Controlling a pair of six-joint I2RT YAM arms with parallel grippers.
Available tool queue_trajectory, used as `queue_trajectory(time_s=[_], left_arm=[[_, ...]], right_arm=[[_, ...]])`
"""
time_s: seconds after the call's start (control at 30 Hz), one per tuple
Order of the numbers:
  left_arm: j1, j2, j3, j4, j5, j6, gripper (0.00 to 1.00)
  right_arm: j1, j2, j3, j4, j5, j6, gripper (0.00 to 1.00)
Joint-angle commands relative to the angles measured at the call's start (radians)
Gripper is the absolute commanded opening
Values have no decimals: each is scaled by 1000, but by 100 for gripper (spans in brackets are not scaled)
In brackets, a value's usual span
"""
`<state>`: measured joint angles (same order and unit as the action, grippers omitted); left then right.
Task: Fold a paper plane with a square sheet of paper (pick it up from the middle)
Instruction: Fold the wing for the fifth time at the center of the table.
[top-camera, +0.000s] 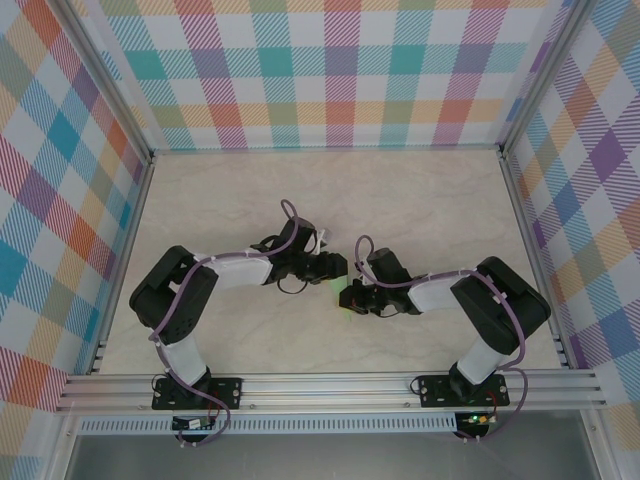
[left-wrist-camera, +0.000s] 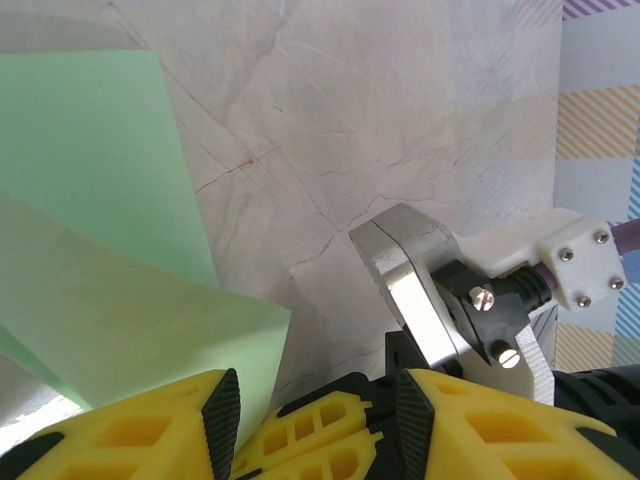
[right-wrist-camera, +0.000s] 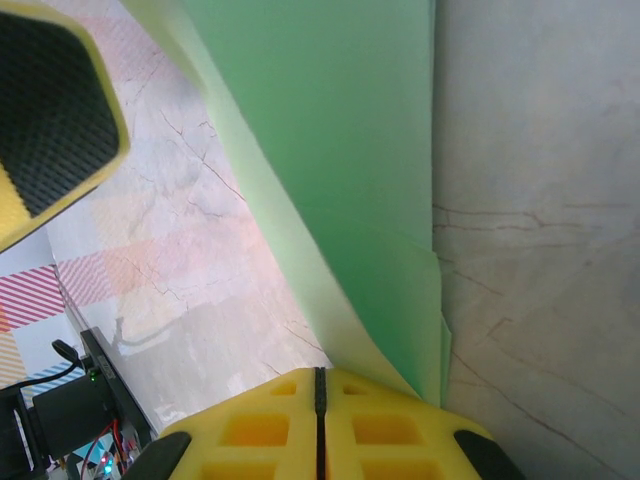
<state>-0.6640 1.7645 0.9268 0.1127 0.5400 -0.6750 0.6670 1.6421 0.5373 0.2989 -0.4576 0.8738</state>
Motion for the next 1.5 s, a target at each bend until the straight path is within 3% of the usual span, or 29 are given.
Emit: queue_trajectory(time_s=[0.0,0.53,0.97,1.47], left_arm=[[8,-3,-21,32,23,22,48],[18,128,30,67,-11,19,47],[94,177,78,-33,-35,64,46],[198,260,192,-95,12,134,46]], right_arm=[[-6,41,-22,-138,19,-34,8],[-6,67,-18,-144,0,-40,8],[-9,74,12,-211,-7,-69,8],[-12,65,10,-218,-15,-76,8]])
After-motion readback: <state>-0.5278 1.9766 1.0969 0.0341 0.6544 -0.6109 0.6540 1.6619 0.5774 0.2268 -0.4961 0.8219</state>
